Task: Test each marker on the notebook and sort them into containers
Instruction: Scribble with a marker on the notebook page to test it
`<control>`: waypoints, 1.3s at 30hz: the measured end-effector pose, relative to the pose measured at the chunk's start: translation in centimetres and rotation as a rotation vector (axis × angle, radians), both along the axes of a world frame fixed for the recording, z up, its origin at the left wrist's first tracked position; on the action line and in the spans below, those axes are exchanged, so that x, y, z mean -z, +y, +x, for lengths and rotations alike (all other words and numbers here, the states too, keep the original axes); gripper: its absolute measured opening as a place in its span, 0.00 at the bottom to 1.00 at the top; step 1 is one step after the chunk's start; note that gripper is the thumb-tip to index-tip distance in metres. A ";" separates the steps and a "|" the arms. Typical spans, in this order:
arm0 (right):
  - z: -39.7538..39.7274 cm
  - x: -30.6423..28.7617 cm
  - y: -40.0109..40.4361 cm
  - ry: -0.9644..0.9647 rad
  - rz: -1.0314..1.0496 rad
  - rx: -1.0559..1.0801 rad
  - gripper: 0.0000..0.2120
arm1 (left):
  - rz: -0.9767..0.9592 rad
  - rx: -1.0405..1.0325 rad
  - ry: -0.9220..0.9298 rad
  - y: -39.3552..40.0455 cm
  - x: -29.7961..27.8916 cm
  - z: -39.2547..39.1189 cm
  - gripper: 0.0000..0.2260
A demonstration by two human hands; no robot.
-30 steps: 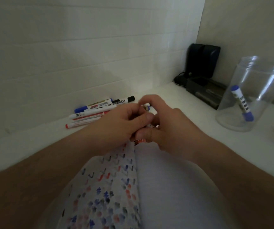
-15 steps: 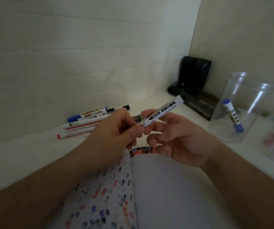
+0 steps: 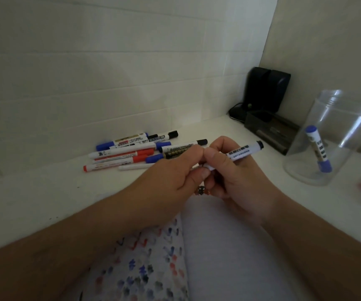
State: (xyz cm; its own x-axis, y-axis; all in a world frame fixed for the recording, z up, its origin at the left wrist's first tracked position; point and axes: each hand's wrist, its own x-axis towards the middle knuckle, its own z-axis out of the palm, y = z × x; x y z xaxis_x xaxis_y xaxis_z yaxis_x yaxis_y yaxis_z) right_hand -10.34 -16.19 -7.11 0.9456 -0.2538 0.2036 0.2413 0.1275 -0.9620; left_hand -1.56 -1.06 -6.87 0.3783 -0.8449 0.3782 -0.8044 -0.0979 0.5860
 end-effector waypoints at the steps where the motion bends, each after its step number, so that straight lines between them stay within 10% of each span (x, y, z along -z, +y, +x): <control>1: 0.0 0.0 -0.1 -0.001 -0.010 -0.008 0.14 | -0.001 0.002 0.011 0.0 -0.1 0.0 0.05; 9: -0.2 -0.2 -1.4 -0.030 -0.039 -0.040 0.17 | 0.071 -0.032 0.067 0.0 -0.3 1.1 0.12; 16: -0.9 -2.5 -6.5 0.041 0.122 0.142 0.11 | 0.500 -0.147 -0.166 0.4 0.2 0.9 0.20; 25: -0.2 -0.3 -1.5 0.176 -0.160 0.074 0.14 | 0.602 -0.174 -0.020 1.4 -0.3 1.3 0.25; 30: -0.2 0.2 0.0 0.185 -0.659 0.248 0.10 | 0.579 -0.199 0.011 1.3 0.1 1.5 0.30; 39: 0.0 -1.1 -2.2 0.156 -0.306 0.243 0.17 | 0.536 -0.137 0.098 1.3 0.2 2.7 0.17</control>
State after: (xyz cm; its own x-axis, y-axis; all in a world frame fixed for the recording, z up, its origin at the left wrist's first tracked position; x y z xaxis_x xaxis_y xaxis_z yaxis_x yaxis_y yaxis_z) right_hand -10.34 -18.43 -6.03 0.8911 -0.4236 0.1631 0.0771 -0.2129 -0.9740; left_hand 1.09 0.27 -7.10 0.5097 -0.8500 -0.1329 -0.7077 -0.5021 0.4969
